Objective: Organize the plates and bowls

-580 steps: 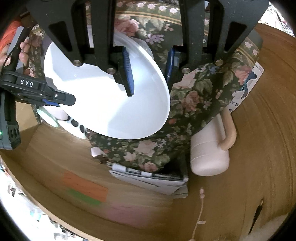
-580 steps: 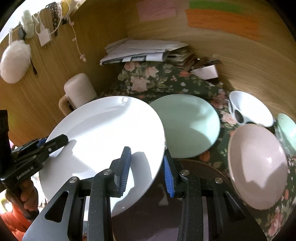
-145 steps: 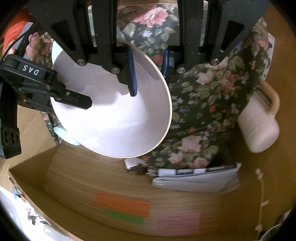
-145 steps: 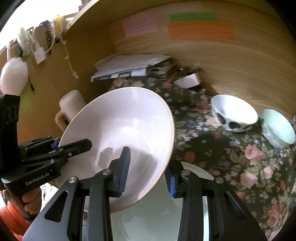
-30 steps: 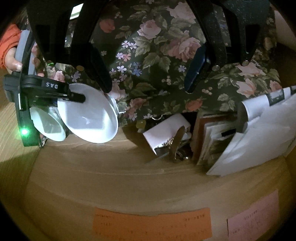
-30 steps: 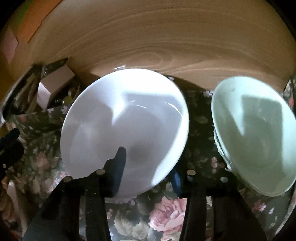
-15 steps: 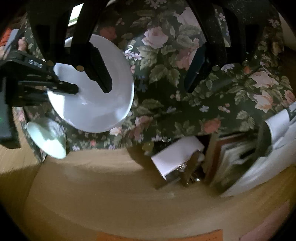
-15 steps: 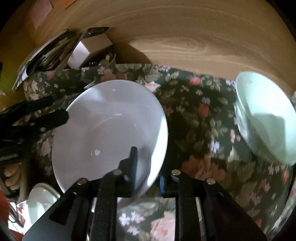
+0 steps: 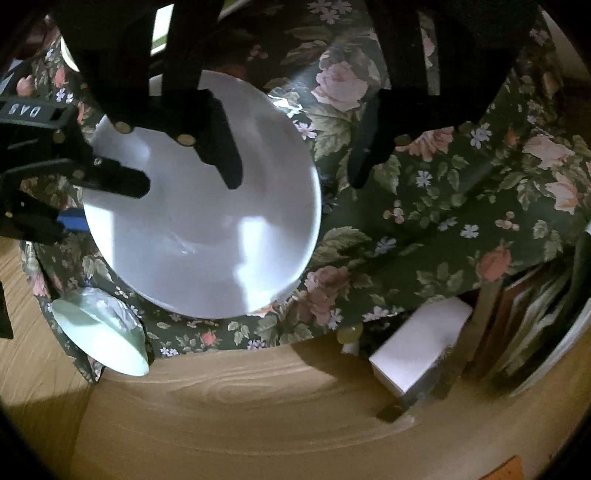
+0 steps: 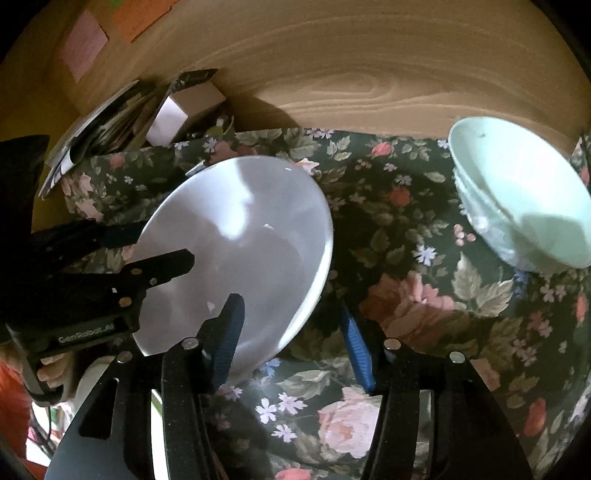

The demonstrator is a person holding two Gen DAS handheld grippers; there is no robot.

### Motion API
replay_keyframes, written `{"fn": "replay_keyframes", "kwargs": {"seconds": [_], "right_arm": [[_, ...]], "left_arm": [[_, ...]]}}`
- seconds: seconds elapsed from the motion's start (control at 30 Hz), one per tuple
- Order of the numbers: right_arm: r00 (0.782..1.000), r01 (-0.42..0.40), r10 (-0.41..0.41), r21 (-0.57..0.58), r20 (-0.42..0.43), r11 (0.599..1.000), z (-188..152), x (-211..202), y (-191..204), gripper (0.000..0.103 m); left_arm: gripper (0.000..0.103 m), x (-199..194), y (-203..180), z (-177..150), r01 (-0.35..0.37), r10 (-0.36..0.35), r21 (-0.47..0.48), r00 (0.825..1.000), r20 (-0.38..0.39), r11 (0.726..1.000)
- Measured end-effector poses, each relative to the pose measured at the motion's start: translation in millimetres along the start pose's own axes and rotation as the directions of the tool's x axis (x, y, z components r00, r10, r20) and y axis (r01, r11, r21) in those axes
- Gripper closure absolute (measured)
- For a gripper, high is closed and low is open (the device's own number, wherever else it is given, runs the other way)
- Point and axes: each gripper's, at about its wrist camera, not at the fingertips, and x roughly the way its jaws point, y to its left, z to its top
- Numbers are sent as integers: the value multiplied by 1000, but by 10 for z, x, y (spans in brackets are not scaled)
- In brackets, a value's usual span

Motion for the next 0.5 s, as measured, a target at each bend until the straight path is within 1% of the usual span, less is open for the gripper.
{"fn": "replay_keyframes", "kwargs": {"seconds": [0.03,0.1,0.13,0.2,0.23,0.4,0.5], "right_arm": [[1000,-3,3,-1,3,1000,32,43,7,64],[1000,-10,10,6,8,1000,37,41,6,70],[1000,-12,12,7,11,1000,57,66,7,75],[1000,-4,4,2,15,1000,82,89,27,76],[1000,3,-3,-2,18,1000,86,93,39,76],[1000,21,-21,-3,22,1000,74,51,61,78],[999,20,-20,-6,31,1000,78,-1,78,78]], "left_arm": [[52,21,-2,1,5,-5,0,1000,-6,1000],[63,47,-16,8,13,-13,6,1000,-16,1000],[66,56,-17,8,17,-17,7,1000,-20,1000],[76,72,-26,12,30,-29,11,999,-26,1000],[78,77,-34,17,35,-35,13,999,-27,999],[79,49,-57,10,38,-38,13,999,-16,999],[79,-61,-60,-18,41,-41,15,999,8,999]]}}
